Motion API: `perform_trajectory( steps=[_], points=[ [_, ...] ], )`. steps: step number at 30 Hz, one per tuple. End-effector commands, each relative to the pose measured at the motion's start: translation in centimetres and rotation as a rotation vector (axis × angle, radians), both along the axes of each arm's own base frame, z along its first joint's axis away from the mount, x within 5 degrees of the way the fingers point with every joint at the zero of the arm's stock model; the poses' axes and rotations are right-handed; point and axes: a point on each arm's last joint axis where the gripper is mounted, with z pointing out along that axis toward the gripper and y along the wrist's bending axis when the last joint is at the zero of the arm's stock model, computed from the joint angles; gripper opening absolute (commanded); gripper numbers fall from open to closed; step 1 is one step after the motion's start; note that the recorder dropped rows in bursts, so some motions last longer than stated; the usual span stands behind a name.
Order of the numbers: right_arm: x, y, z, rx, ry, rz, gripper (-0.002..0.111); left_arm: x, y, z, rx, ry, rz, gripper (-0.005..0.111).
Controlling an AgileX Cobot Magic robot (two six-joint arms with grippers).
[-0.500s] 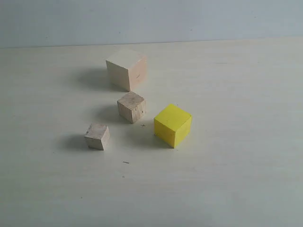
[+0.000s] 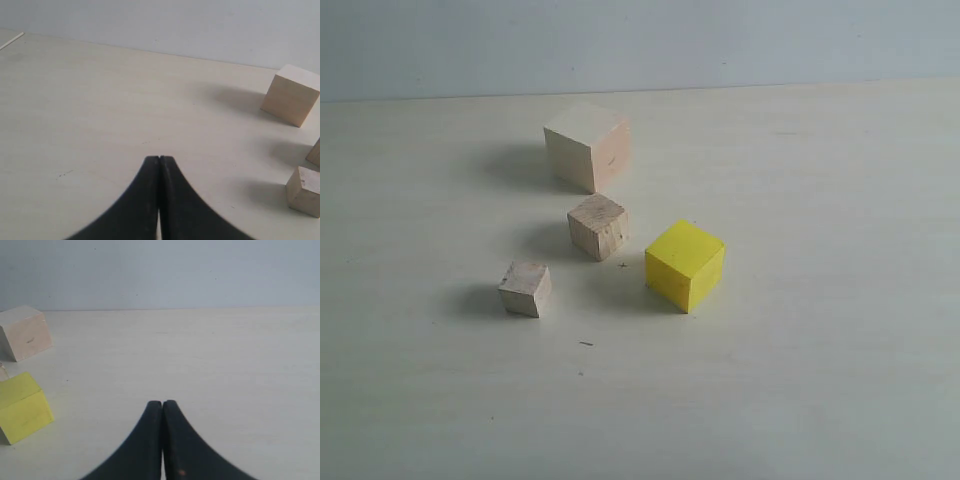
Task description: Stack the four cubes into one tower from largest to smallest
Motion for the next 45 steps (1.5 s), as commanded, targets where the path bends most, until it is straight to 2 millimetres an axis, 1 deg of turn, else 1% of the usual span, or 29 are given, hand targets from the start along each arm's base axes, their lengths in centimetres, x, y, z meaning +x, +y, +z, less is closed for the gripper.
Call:
perform_trajectory(
  steps=[1, 15, 18, 24, 26, 30, 33, 35, 37, 39, 41, 42, 43, 44, 45],
  points=[
    [0.0, 0.0, 0.0, -0.003, -0.009, -0.004, 0.0, 0.0, 0.0, 0.0, 0.01, -0.01, 0.0, 0.0],
    [0.1, -0.1, 0.6, 0.001, -0.085, -0.013, 0.0, 0.0, 0.0, 0.0, 0.01, -0.01, 0.0, 0.0],
    [0.2, -0.2, 1.3, 0.017, -0.156, -0.023, 0.0, 0.0, 0.0, 0.0, 0.01, -0.01, 0.0, 0.0],
    [0.1, -0.6, 4.1, 0.054, -0.467, -0.066, 0.0, 0.0, 0.0, 0.0, 0.01, -0.01, 0.0, 0.0],
    [0.0, -0.6, 4.5, 0.057, -0.507, -0.072, 0.0, 0.0, 0.0, 0.0, 0.01, -0.01, 0.0, 0.0],
    [0.0, -0.6, 4.5, 0.057, -0.509, -0.072, 0.0, 0.0, 0.0, 0.0, 0.01, -0.01, 0.0, 0.0],
    [-0.2, -0.8, 5.2, 0.073, -0.586, -0.086, 0.0, 0.0, 0.0, 0.0, 0.01, -0.01, 0.0, 0.0],
    [-0.5, -0.9, 5.8, 0.08, -0.667, -0.098, 0.0, 0.0, 0.0, 0.0, 0.01, -0.01, 0.0, 0.0],
    [-0.7, -1.0, 6.4, 0.129, -0.732, -0.102, 0.0, 0.0, 0.0, 0.0, 0.01, -0.01, 0.0, 0.0],
    [-0.8, -1.0, 7.0, 0.156, -0.708, -0.091, 0.0, 0.0, 0.0, 0.0, 0.01, -0.01, 0.0, 0.0],
    [-0.9, -0.8, 7.9, 0.148, -0.643, -0.074, 0.0, 0.0, 0.0, 0.0, 0.01, -0.01, 0.0, 0.0],
    [-0.8, -0.7, 8.5, 0.132, -0.611, -0.067, 0.0, 0.0, 0.0, 0.0, 0.01, -0.01, 0.0, 0.0],
    [-0.7, -0.6, 9.8, 0.125, -0.584, -0.061, 0.0, 0.0, 0.0, 0.0, 0.01, -0.01, 0.0, 0.0],
    [-0.6, -0.6, 10.6, 0.125, -0.579, -0.06, 0.0, 0.0, 0.0, 0.0, 0.01, -0.01, 0.0, 0.0],
    [-0.2, -0.5, 12.2, 0.124, -0.565, -0.057, 0.0, 0.0, 0.0, 0.0, 0.01, -0.01, 0.0, 0.0]
  ],
)
